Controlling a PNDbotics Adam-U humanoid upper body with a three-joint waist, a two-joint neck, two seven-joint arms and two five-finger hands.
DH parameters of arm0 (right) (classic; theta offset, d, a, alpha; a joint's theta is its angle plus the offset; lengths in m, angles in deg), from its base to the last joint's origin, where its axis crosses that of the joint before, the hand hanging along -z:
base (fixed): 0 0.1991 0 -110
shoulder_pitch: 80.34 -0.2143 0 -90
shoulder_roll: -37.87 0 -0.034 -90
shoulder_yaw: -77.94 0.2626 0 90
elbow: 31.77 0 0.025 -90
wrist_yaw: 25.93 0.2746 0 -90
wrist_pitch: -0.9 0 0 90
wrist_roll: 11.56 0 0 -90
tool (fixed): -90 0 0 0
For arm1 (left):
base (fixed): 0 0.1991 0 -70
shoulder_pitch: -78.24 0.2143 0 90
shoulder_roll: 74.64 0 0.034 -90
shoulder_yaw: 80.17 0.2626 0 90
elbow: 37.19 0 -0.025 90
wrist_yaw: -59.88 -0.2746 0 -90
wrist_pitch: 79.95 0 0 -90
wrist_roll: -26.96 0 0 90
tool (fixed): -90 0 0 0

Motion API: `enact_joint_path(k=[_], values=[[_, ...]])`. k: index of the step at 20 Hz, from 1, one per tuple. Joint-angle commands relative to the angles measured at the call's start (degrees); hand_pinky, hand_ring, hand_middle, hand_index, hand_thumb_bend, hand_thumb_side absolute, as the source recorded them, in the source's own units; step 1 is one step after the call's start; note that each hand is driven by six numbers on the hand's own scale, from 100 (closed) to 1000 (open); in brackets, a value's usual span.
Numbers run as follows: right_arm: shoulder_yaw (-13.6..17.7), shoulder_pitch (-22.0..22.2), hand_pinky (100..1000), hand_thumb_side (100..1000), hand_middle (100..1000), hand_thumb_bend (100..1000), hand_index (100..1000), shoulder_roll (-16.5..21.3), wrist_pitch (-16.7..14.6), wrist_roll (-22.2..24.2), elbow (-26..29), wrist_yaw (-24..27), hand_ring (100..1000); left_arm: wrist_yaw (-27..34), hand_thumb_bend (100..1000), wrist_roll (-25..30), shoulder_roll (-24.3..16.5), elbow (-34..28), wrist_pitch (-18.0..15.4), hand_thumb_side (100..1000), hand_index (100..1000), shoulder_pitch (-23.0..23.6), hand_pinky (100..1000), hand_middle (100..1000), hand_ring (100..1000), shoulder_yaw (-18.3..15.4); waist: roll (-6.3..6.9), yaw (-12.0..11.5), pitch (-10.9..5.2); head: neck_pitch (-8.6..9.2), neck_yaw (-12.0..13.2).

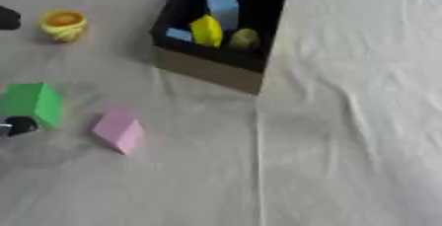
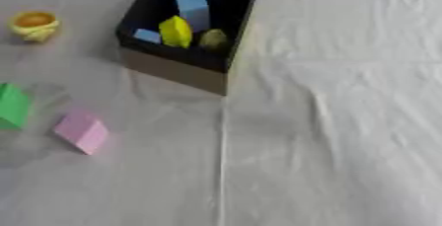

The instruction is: Pick up objects on the table and place them in the box.

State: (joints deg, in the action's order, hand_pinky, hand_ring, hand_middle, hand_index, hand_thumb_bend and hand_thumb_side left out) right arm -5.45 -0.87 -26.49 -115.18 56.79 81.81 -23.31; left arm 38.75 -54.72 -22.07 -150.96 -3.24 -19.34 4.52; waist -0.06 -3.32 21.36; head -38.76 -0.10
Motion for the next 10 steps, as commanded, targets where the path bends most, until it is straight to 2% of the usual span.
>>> enact_joint_path(k=[1, 3, 5, 10], values=[[0.3, -0.2, 854, 628, 728, 100, 772, 1.1, 0.2, 0.1, 1.0, -0.1, 854, -1.0, 896, 5.8, -2.6, -0.7, 5.0, 280, 895, 0.0, 841, 825, 875, -1.4, 0.73, -0.1, -2.03, -0.02, 0.3], [0.2, -0.3, 854, 628, 727, 100, 771, 1.1, 0.3, 0.1, 1.0, -0.1, 854, -2.5, 900, 8.6, -2.7, -0.1, 8.1, 285, 896, -0.2, 837, 824, 871, -1.7, 0.73, -0.1, -1.99, -0.01, 0.6], [0.1, -0.4, 854, 628, 726, 100, 770, 1.0, 0.4, 0.2, 1.0, 0.0, 853, -3.3, 907, 10.0, -2.5, 1.3, 9.9, 281, 898, -0.5, 838, 825, 872, -1.7, 0.72, -0.1, -1.96, 0.04, 0.9], [0.0, -0.6, 854, 628, 724, 100, 769, 0.8, 0.5, 0.4, 1.0, 0.3, 852, -4.8, 908, 11.1, -2.7, 6.2, 10.8, 253, 899, -1.5, 842, 826, 874, -1.5, 0.72, -0.1, -1.96, 0.07, 1.5]])
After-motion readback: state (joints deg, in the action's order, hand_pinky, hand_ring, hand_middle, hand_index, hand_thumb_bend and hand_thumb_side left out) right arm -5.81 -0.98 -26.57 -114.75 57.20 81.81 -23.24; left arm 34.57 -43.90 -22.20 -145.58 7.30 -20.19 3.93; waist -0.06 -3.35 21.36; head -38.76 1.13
